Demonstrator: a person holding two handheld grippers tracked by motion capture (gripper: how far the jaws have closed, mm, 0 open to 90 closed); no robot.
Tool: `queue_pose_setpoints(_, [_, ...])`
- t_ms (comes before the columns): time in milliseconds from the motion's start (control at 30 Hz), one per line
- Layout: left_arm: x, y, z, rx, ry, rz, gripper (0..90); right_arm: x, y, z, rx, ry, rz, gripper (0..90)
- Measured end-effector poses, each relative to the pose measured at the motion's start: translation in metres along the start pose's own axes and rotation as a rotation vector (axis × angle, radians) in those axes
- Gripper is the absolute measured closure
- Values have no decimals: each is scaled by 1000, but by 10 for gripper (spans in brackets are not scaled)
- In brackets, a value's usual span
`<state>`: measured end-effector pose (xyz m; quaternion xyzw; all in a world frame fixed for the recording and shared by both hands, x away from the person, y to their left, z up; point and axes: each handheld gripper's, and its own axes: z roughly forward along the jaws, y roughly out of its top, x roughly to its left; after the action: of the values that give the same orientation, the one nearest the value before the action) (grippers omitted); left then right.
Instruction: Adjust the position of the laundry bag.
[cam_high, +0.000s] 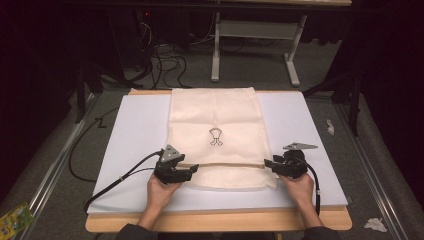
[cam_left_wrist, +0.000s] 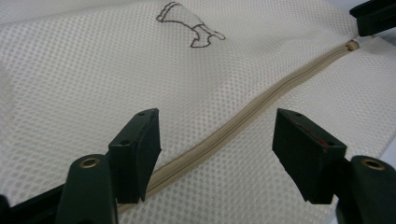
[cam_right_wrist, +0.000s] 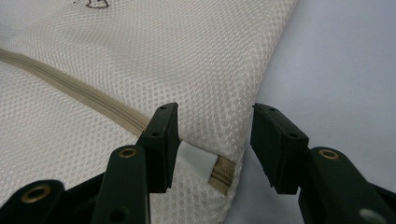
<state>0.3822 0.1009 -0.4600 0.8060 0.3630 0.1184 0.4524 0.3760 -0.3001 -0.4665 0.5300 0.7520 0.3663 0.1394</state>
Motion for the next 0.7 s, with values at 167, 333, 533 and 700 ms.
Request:
queue_pose_setpoints(167, [-9, 4, 8, 5, -8, 23, 330, 0, 2, 6, 22, 0, 6, 523])
queue_pose_setpoints(333, [-20, 8, 20, 21, -32, 48, 332, -2, 2, 8, 35, 0, 18, 511])
queue_pose_setpoints(533, [-26, 10, 29, 21, -43, 54, 336, 1, 4, 9, 48, -10, 9, 497])
queue_pose_setpoints(700, [-31, 12, 37, 28, -32, 66, 336, 4, 5, 10, 60, -24, 2, 506])
